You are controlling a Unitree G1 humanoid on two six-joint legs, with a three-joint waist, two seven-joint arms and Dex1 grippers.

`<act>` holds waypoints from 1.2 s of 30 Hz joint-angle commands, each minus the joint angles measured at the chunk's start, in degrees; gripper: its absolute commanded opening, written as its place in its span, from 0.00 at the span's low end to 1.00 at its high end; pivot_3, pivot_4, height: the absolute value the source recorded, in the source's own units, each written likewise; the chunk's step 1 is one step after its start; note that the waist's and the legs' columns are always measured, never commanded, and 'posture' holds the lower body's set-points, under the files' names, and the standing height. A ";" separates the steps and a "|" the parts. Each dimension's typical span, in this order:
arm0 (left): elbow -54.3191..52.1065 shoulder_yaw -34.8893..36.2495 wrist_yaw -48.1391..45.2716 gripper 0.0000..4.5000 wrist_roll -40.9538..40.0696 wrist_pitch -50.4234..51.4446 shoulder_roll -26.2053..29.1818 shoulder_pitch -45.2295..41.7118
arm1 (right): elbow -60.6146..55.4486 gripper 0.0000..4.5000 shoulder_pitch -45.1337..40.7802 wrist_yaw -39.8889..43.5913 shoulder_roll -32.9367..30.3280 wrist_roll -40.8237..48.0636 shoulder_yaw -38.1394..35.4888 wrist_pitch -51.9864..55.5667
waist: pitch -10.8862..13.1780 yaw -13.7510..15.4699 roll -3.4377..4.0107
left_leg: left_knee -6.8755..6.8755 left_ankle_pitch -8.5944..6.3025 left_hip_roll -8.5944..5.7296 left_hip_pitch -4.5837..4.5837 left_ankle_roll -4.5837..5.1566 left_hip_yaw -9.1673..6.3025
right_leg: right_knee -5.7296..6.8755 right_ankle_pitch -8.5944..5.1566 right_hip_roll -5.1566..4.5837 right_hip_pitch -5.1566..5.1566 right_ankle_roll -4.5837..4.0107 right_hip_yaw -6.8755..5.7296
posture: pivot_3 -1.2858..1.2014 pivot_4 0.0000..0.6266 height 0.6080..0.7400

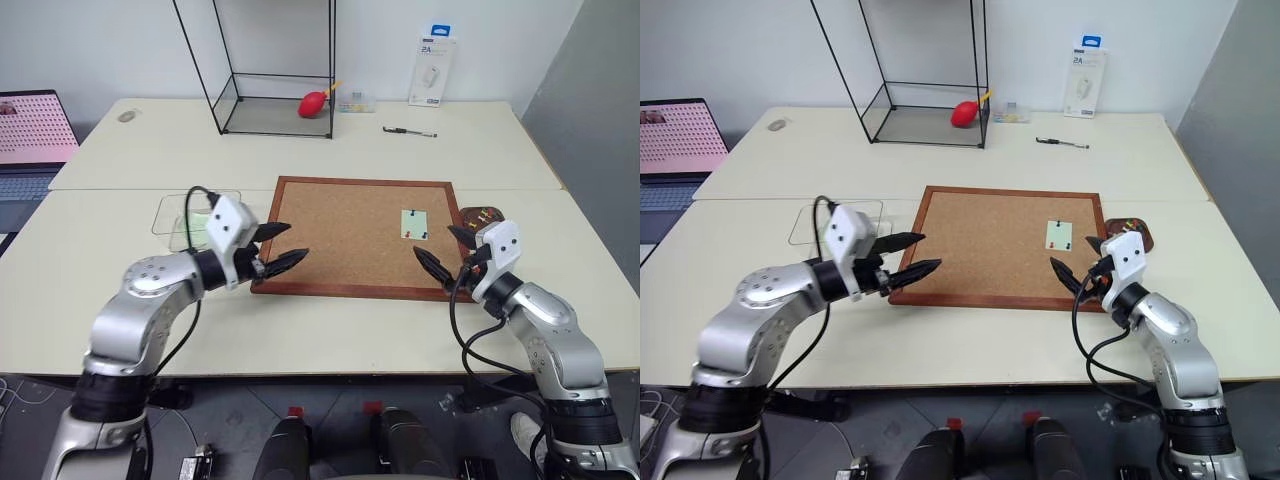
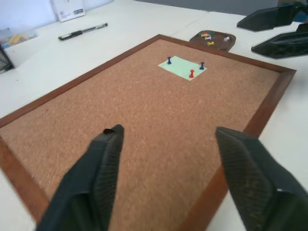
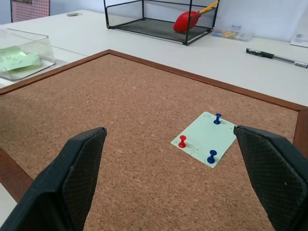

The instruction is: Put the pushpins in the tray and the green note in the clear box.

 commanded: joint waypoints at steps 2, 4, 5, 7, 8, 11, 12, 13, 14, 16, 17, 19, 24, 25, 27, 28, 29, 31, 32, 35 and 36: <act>6.78 -4.89 -1.79 0.44 3.86 -3.66 -2.92 -5.64 | -2.08 1.00 -0.68 -0.70 -0.16 -0.15 -0.43 0.54 | 0.00 -0.04 0.00 | 0.00 0.00 0.01 -0.02 0.00 0.00 | -0.02 0.14 0.00 0.00 0.24 0.00 | 0.52 0.24 1.00; 10.05 -6.78 -2.88 0.36 5.24 -5.17 -4.17 -7.41 | -2.14 1.00 -1.23 -1.68 0.29 -0.20 0.00 1.90 | 0.00 -0.23 0.00 | -0.01 0.00 0.02 -0.02 0.00 -0.01 | 0.00 0.16 0.01 -0.02 0.28 -0.01 | 0.52 0.24 1.00; 11.63 -7.67 -3.32 0.31 6.00 -6.10 -4.80 -8.21 | -2.06 1.00 -1.44 -1.88 0.49 -0.24 0.25 2.14 | 0.00 -0.26 0.00 | -0.02 0.00 0.04 -0.01 0.00 -0.01 | 0.01 0.16 0.03 -0.03 0.27 0.00 | 0.52 0.24 1.00; 14.58 -9.00 -3.84 0.22 7.19 -7.53 -6.40 -9.72 | -1.82 1.00 -1.82 -2.12 0.81 -0.53 0.78 2.24 | 0.00 -0.28 0.00 | -0.02 0.00 0.04 0.01 0.00 -0.03 | 0.04 0.16 0.05 -0.03 0.27 -0.02 | 0.52 0.24 1.00; 15.89 -9.53 -3.93 0.18 7.72 -8.12 -7.21 -10.39 | -1.76 1.00 -1.99 -2.25 0.93 -0.72 1.04 2.29 | 0.00 -0.17 0.00 | -0.02 0.00 0.05 0.02 0.00 -0.03 | 0.05 0.16 0.05 -0.03 0.27 -0.01 | 0.52 0.24 1.00; 20.38 -11.44 -4.38 0.07 9.45 -9.92 -10.49 -12.62 | -0.69 1.00 -2.99 -2.30 0.75 -2.56 2.43 2.18 | 0.00 -0.12 0.00 | 0.03 0.00 0.03 0.01 0.01 -0.03 | 0.04 0.17 0.05 -0.01 0.29 -0.01 | 0.52 0.24 1.00; 21.47 -11.83 -4.52 0.03 9.84 -10.26 -11.22 -13.10 | -0.29 1.00 -3.29 -2.31 0.62 -3.11 2.79 2.19 | 0.00 -0.11 0.00 | 0.03 0.00 0.02 0.00 0.01 -0.02 | 0.03 0.18 0.03 -0.01 0.30 0.00 | 0.52 0.24 1.00; 22.53 -12.15 -4.74 0.01 10.29 -10.69 -11.73 -13.48 | 0.07 1.00 -3.57 -2.33 0.54 -3.56 3.06 2.27 | 0.00 -0.11 0.00 | 0.03 0.00 0.01 -0.01 0.01 -0.02 | 0.02 0.18 0.03 0.00 0.30 -0.01 | 0.52 0.24 1.00; 24.11 -12.53 -4.85 0.01 11.01 -11.51 -12.34 -13.92 | 0.61 1.00 -4.01 -2.48 0.52 -3.92 3.21 2.37 | 0.00 -0.10 0.00 | 0.03 0.00 0.00 -0.03 0.01 -0.02 | 0.01 0.19 0.03 -0.01 0.31 0.00 | 0.52 0.24 1.00; 27.84 -13.16 -4.93 0.01 12.33 -13.10 -13.72 -15.00 | 1.90 1.00 -5.12 -2.83 0.49 -4.72 3.49 2.48 | 0.00 -0.15 0.00 | 0.02 0.00 0.00 -0.02 0.01 -0.02 | 0.01 0.19 0.03 -0.02 0.31 0.00 | 0.52 0.24 1.00; 29.30 -13.35 -4.94 0.01 12.84 -13.81 -14.22 -15.42 | 2.38 1.00 -5.51 -2.87 0.54 -4.98 3.51 2.47 | 0.00 -0.16 0.00 | 0.02 0.00 0.01 -0.02 0.01 -0.02 | 0.02 0.19 0.03 -0.02 0.31 -0.01 | 0.52 0.24 1.00; 33.03 -13.60 -4.60 0.01 14.22 -15.68 -15.48 -16.51 | 3.59 1.00 -6.48 -3.11 0.93 -5.31 3.47 2.20 | 0.00 -0.18 0.00 | 0.02 0.00 0.01 -0.01 0.01 -0.03 | 0.04 0.19 0.04 -0.02 0.32 -0.02 | 0.52 0.24 1.00; 42.36 -15.28 -5.77 0.01 17.55 -17.55 -17.34 -18.14 | 8.26 1.00 -11.20 -4.05 2.90 -5.60 3.28 1.20 | 0.00 -0.24 0.00 | 0.03 0.00 0.01 -0.01 0.01 -0.03 | 0.05 0.20 0.04 -0.01 0.33 -0.01 | 0.52 0.24 1.00; 43.69 -15.55 -5.91 0.01 18.14 -17.97 -17.62 -18.30 | 9.62 1.00 -12.56 -4.00 3.09 -5.76 3.14 1.15 | 0.00 -0.16 0.00 | 0.03 0.00 0.00 -0.01 0.01 -0.02 | 0.05 0.20 0.04 -0.02 0.33 0.00 | 0.52 0.24 1.00; 45.13 -15.88 -6.44 0.01 18.88 -18.81 -18.11 -18.34 | 13.20 1.00 -15.65 -4.04 3.08 -6.41 3.14 1.95 | -0.02 -0.14 0.04 | 0.04 0.01 -0.01 0.00 0.01 -0.03 | 0.06 0.21 0.04 0.00 0.34 -0.02 | 0.52 0.24 1.00; 45.38 -15.91 -6.99 0.01 18.85 -18.84 -18.34 -18.31 | 15.47 1.00 -17.41 -4.32 3.09 -6.91 3.16 2.36 | -0.03 -0.15 0.04 | 0.05 0.01 -0.02 0.01 0.01 -0.03 | 0.06 0.22 0.03 0.02 0.35 -0.01 | 0.52 0.24 1.00; 45.31 -15.87 -7.47 0.01 18.75 -18.75 -18.56 -18.22 | 18.33 1.00 -19.54 -4.48 3.18 -7.13 2.99 2.53 | -0.03 -0.15 0.05 | 0.06 0.01 -0.01 0.06 0.01 -0.03 | 0.06 0.22 0.03 0.07 0.35 -0.01 | 0.52 0.24 1.00; 45.01 -15.79 -7.85 0.01 18.75 -18.58 -18.89 -18.04 | 23.51 1.00 -23.10 -4.33 3.38 -6.93 2.39 2.42 | -0.03 -0.16 0.04 | 0.09 0.01 -0.03 0.08 0.01 -0.03 | 0.05 0.23 0.01 0.11 0.37 -0.02 | 0.52 0.24 1.00; 44.71 -15.79 -8.00 0.01 18.82 -18.40 -18.96 -17.87 | 26.93 1.00 -25.17 -4.28 3.36 -7.14 2.22 1.79 | -0.03 -0.11 0.04 | 0.10 0.01 -0.03 0.08 0.01 -0.03 | 0.05 0.23 0.01 0.12 0.37 -0.01 | 0.52 0.24 1.00; 43.77 -15.77 -8.44 0.01 19.05 -17.84 -18.87 -17.24 | 36.41 1.00 -30.32 -3.97 3.20 -8.55 2.58 -0.85 | -0.04 -0.05 0.05 | 0.08 0.01 -0.04 0.06 0.01 -0.08 | 0.02 0.23 0.01 0.14 0.36 -0.05 | 0.52 0.24 1.00; 43.50 -15.72 -8.59 0.01 19.10 -17.64 -18.73 -17.01 | 40.10 1.00 -32.23 -3.84 3.31 -9.02 2.69 -1.90 | -0.04 -0.08 0.06 | 0.08 0.00 -0.03 0.07 0.01 -0.06 | 0.02 0.22 0.01 0.14 0.36 -0.03 | 0.52 0.24 1.00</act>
